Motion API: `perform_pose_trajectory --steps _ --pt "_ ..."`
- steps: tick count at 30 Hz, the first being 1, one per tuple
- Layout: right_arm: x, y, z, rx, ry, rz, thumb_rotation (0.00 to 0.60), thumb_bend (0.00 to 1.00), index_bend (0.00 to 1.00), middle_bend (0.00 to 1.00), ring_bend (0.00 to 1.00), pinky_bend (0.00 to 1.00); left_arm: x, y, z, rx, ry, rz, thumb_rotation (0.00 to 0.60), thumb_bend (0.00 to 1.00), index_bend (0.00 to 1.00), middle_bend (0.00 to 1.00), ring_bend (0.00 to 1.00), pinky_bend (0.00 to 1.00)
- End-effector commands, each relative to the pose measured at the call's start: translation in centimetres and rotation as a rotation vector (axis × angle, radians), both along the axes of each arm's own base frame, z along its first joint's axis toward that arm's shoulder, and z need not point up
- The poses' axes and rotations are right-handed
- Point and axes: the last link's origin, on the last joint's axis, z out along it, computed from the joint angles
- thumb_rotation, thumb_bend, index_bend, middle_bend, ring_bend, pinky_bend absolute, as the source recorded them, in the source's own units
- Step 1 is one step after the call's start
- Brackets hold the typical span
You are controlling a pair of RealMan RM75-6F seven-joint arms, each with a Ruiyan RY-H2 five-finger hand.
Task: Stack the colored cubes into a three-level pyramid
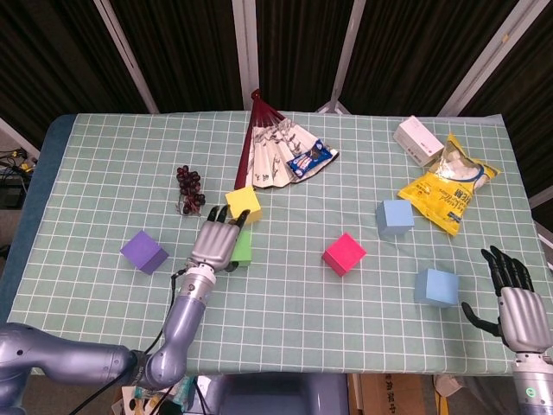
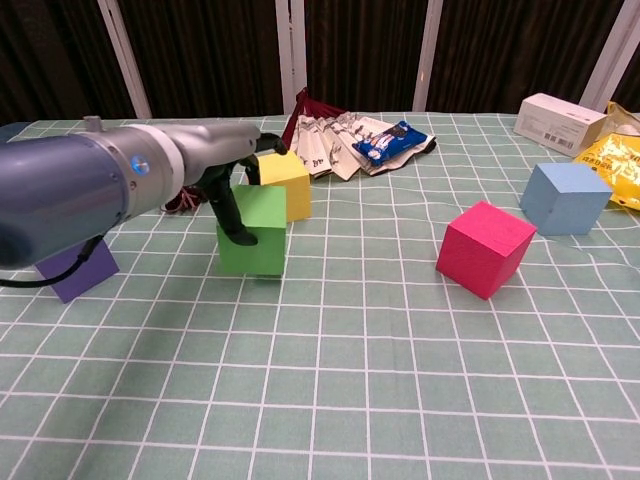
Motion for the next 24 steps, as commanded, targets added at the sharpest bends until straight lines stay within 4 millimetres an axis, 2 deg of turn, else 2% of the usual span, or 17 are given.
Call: perform_pose_trajectory --steps 1,11,17,24 --pt "0.0 0.0 0.0 0.001 -0.002 -0.002 0.6 0.3 0.0 0.0 0.0 0.0 1.6 1.0 -0.9 -0.006 -0.01 -0.028 0.6 0.32 0.01 0.37 0.02 0.0" --pt "-0.1 -0.1 -0.1 0.007 -0.01 -0.017 0.6 0.3 0.0 0.0 0.0 0.0 5.3 3.7 -4.6 -0.046 -0.024 -0.075 0.6 0.32 0.01 0.37 0.02 0.0" --pt "-0.2 -0.2 -0.1 0.01 -0.014 -0.024 0.6 0.3 0.0 0.0 0.0 0.0 6.7 4.0 -6.4 -0.078 -0.052 -0.077 0.6 0.32 0.01 0.37 0.02 0.0" --pt "-0.2 -0.2 0.0 0.013 -0.018 -0.027 0.6 0.3 0.0 0.0 0.0 0.0 8.3 4.3 -7.4 -0.076 -0.074 -0.092 0.6 0.32 0.01 0.37 0.02 0.0"
